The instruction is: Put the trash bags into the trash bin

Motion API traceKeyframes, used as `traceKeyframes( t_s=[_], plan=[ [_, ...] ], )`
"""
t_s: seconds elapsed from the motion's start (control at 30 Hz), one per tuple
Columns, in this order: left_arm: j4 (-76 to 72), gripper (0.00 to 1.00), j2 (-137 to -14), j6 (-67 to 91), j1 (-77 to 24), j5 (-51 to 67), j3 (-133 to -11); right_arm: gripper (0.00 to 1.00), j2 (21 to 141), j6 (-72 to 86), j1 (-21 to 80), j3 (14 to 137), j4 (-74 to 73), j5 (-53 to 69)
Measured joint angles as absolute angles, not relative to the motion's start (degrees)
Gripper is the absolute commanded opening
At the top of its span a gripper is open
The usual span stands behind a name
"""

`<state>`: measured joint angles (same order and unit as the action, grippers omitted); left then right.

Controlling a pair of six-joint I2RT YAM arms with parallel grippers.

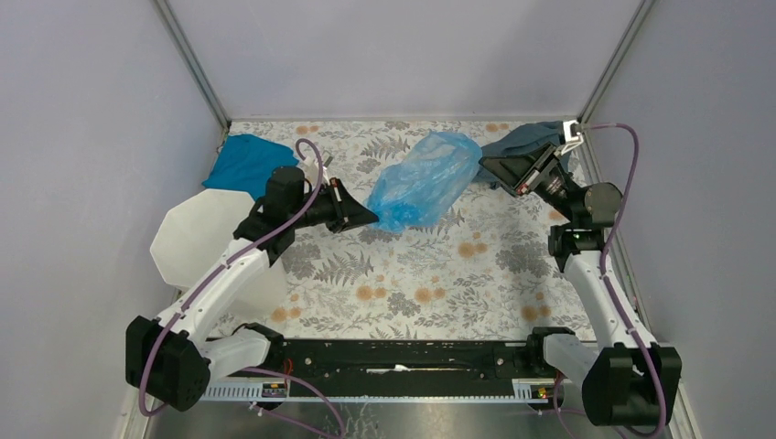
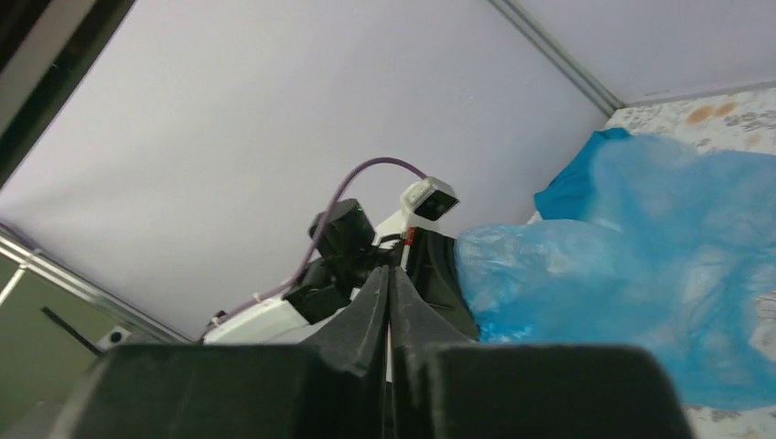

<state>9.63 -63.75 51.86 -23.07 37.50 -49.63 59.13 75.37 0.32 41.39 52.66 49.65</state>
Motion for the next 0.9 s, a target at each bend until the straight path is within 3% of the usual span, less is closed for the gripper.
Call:
traceKeyframes(
  t_s=[0.17,0.27,0.37,0.43,0.57,0.7,0.9],
  plan=[
    [7.1,0.00,-64.0,53.0,-23.1,38.0,-48.2,0.00,61.4,75.5,0.6,43.5,53.5,49.8],
    [5.8,0.00,-64.4,53.2,-23.1,38.3,-47.6,0.30,62.4,72.9,0.7,43.6,48.4,50.1],
    [4.9,0.00,-64.8,53.1,-23.1,38.2,-46.5,0.62,61.6,61.6,0.8,46.2,30.8,47.7],
    [4.0,0.00,-64.9,53.0,-23.1,37.6,-44.8,0.74,60.7,52.8,0.9,47.4,19.0,44.5],
    [1.9,0.00,-64.6,51.9,-24.2,35.8,-44.1,0.76,61.3,42.0,0.9,45.2,8.4,42.7],
    [5.2,0.00,-65.3,48.5,-31.2,29.3,-45.1,0.83,70.5,36.9,3.2,44.6,4.7,42.5],
    [21.6,0.00,-70.9,38.7,-44.9,9.2,-62.2,0.88,70.3,32.0,9.1,43.8,-2.6,36.7]
  ],
)
